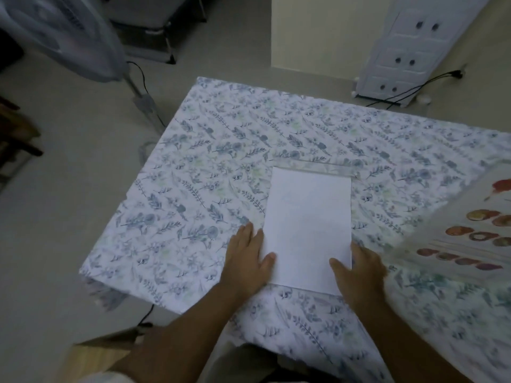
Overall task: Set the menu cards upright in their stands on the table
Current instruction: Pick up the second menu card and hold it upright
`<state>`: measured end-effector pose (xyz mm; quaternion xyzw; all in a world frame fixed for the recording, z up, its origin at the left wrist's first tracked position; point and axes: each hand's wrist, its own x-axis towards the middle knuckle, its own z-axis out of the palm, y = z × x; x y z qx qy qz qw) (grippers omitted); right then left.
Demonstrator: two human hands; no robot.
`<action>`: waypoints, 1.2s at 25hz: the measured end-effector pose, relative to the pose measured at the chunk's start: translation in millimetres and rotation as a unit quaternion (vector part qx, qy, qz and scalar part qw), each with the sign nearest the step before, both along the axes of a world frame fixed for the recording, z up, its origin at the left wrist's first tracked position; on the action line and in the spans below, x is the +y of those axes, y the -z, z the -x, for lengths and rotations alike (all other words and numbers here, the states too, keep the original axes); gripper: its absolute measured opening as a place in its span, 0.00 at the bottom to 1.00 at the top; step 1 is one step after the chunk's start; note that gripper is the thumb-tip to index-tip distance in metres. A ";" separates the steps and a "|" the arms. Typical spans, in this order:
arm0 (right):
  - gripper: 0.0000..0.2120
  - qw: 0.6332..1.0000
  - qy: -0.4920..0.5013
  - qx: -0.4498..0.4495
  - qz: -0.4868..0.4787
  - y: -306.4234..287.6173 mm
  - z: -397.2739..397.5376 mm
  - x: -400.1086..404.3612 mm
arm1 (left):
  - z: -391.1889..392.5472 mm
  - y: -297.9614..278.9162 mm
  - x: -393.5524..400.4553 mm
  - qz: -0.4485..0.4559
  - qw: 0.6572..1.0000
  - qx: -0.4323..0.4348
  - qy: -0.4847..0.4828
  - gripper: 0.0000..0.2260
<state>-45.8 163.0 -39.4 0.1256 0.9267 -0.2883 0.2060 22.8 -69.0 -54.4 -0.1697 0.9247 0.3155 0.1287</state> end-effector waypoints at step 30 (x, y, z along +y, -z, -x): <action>0.06 0.923 -0.020 0.246 0.295 -120.8 84.0 -9.0 | 108.4 -150.9 -82.3 -0.184 0.948 0.252 -0.065 0.08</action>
